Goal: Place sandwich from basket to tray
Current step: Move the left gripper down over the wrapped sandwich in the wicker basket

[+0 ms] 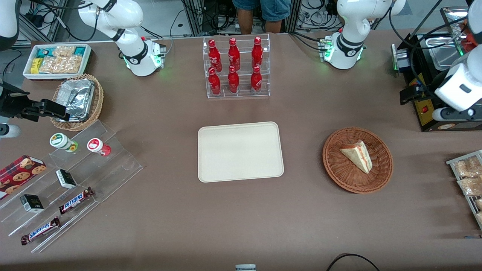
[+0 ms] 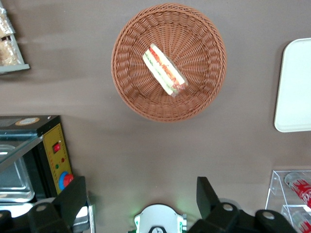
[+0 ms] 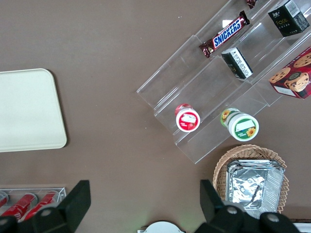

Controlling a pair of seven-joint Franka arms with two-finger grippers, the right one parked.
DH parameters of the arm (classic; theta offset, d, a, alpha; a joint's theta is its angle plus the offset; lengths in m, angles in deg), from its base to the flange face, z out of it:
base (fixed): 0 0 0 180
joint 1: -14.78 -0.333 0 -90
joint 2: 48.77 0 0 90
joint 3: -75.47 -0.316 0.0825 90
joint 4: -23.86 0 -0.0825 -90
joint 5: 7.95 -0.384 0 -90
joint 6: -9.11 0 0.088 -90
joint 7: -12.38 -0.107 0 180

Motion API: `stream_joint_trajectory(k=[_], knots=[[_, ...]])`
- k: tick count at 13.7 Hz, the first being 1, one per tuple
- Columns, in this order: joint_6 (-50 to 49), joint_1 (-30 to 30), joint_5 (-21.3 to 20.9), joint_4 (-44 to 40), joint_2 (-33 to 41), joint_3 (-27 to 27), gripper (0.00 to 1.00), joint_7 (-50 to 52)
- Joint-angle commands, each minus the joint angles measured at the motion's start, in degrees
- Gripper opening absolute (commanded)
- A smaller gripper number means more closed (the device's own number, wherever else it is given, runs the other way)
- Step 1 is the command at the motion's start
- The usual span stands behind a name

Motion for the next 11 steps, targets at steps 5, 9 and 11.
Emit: stream_joint_trajectory(k=[5,9,11], knots=[[17.8,0.9,-0.1,13.7,-2.7,-0.2,1.00,0.4],[21.9,1.1,-0.1,13.9,-7.6,-0.2,1.00,4.0],[23.7,1.2,-0.1,14.0,-9.3,-0.1,1.00,6.5]])
